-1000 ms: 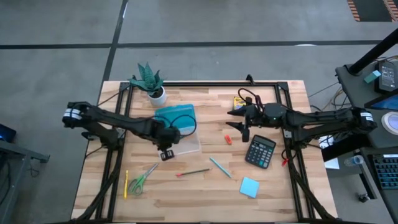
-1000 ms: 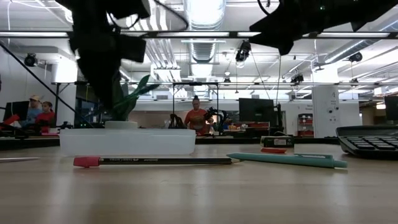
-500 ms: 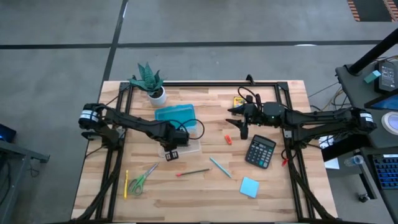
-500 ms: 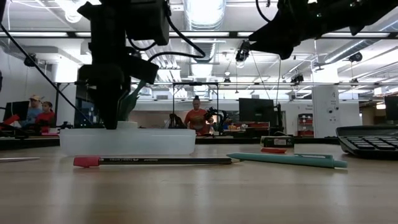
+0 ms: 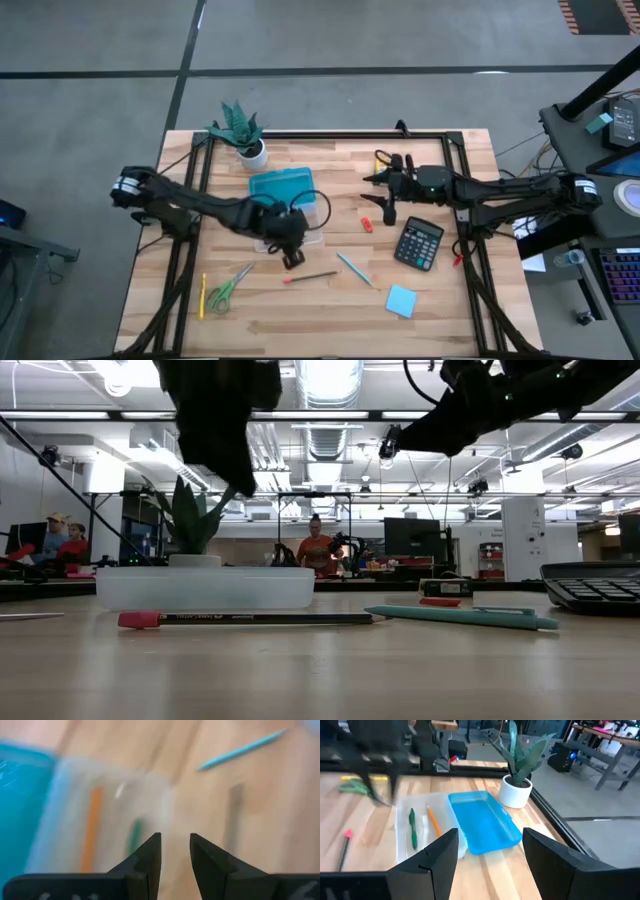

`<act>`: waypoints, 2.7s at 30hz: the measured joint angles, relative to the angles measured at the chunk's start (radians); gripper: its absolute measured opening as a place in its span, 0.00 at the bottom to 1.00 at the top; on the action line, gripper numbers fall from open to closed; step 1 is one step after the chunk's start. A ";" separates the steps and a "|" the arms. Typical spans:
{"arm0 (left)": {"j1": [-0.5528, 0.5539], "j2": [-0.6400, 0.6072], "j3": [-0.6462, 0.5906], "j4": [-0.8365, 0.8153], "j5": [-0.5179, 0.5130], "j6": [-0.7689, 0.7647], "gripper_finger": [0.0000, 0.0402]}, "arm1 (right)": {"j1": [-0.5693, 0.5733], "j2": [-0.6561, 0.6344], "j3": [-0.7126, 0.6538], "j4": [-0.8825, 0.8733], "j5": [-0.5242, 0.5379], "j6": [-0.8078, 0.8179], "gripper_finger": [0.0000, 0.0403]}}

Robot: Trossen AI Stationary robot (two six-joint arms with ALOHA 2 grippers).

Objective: Pack school essentials
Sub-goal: Put the green scissors into the blue supply box

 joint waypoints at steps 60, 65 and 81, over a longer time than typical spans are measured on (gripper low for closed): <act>-0.409 0.001 -0.041 -0.429 0.359 -1.115 0.20 | -0.022 0.097 -0.001 0.226 0.000 -0.042 0.52; -0.488 0.001 -0.096 -0.319 0.373 -1.188 0.24 | -0.022 0.097 -0.001 0.222 -0.001 -0.039 0.52; -0.634 0.006 -0.284 -0.246 0.377 -1.350 0.40 | -0.022 0.097 -0.001 0.210 -0.001 -0.036 0.52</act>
